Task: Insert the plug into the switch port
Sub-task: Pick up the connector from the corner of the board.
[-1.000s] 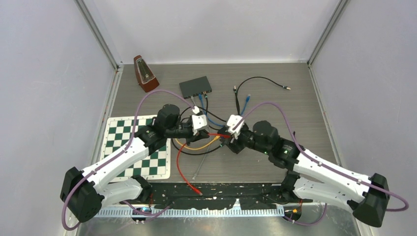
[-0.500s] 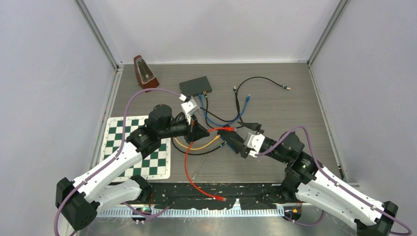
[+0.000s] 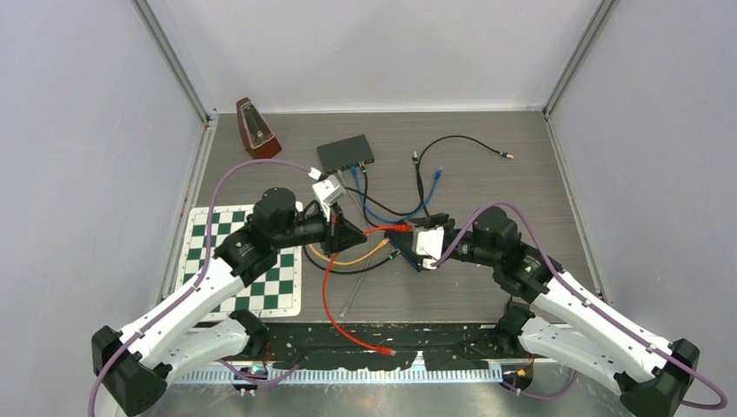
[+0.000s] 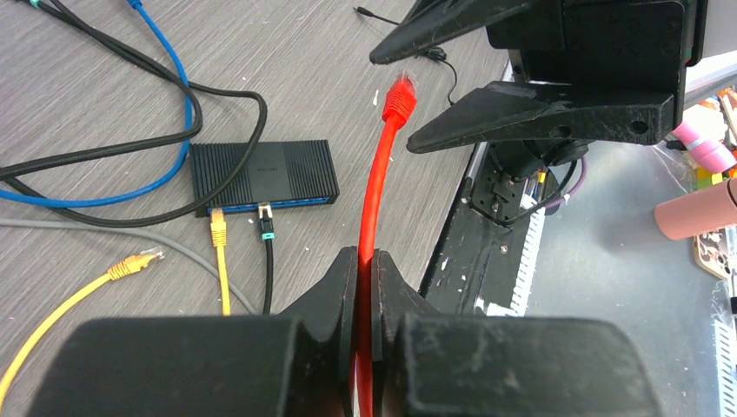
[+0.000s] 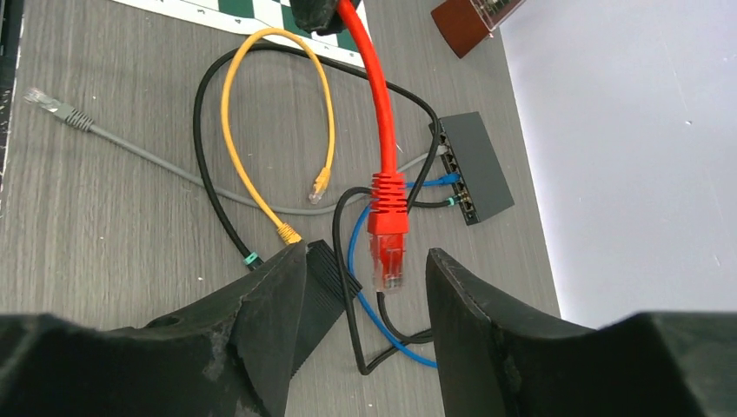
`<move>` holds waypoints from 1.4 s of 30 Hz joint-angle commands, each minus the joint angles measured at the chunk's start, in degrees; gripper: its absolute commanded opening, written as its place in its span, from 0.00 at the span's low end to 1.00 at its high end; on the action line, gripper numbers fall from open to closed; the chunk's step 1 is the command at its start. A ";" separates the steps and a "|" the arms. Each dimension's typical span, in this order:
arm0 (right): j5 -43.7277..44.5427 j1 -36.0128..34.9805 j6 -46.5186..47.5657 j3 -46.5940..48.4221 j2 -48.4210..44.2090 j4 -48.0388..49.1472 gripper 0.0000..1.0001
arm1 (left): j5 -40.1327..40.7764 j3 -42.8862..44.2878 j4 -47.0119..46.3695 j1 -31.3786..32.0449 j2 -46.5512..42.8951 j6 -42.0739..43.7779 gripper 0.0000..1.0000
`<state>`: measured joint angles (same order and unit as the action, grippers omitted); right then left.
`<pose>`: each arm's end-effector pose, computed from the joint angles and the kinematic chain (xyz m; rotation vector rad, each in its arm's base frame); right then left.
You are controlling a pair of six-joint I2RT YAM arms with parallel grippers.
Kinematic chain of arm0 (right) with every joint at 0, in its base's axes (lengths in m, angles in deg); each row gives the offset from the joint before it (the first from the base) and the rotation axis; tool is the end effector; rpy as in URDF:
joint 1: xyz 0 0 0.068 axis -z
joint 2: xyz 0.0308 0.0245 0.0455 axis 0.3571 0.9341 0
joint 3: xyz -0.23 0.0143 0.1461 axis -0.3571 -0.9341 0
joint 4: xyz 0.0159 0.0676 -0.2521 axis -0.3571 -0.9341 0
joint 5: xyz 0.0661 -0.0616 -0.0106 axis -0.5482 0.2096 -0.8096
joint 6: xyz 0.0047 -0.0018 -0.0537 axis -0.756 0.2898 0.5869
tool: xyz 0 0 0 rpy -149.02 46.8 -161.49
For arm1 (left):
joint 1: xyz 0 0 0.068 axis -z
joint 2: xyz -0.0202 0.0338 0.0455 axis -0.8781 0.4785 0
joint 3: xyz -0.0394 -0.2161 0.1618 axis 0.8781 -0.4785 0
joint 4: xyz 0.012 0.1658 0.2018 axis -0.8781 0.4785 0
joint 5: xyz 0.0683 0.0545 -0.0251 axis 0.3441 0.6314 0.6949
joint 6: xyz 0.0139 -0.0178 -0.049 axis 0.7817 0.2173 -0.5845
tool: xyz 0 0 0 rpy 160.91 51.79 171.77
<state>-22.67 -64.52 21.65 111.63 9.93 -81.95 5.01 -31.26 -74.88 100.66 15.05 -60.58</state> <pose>0.1209 0.1340 0.3076 -1.4920 1.0817 0.3189 0.1519 -0.1475 0.3225 0.7944 1.8310 -1.1323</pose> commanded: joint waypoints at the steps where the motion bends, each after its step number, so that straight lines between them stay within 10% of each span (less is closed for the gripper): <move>1: -2.42 0.50 1.40 2.23 -0.01 -0.12 0.56 | -0.45 1.09 -1.85 -0.31 -0.90 -1.97 0.00; 14: -2.69 1.58 1.02 3.41 0.94 -0.96 0.06 | -2.69 -2.58 -6.58 -0.31 -3.01 -0.08 0.03; 17: -4.15 1.66 1.71 5.27 2.76 -3.29 0.05 | -4.44 -1.97 -5.42 -0.28 -2.47 5.13 0.39; 19: -5.73 1.67 1.66 5.74 4.52 -2.87 0.05 | -6.08 0.45 -1.74 -0.30 -1.80 12.49 0.46; 28: -11.84 1.72 0.27 5.86 10.65 1.95 0.05 | -6.13 12.96 9.82 -0.29 8.39 25.11 0.43; 42: -12.19 1.67 0.43 8.39 13.87 2.98 0.05 | -12.94 11.45 0.62 -0.22 16.70 29.07 0.39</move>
<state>-33.18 -62.94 22.37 116.92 22.69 -82.43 -5.15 -20.86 -69.70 100.64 30.19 -33.59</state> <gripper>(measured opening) 0.197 0.401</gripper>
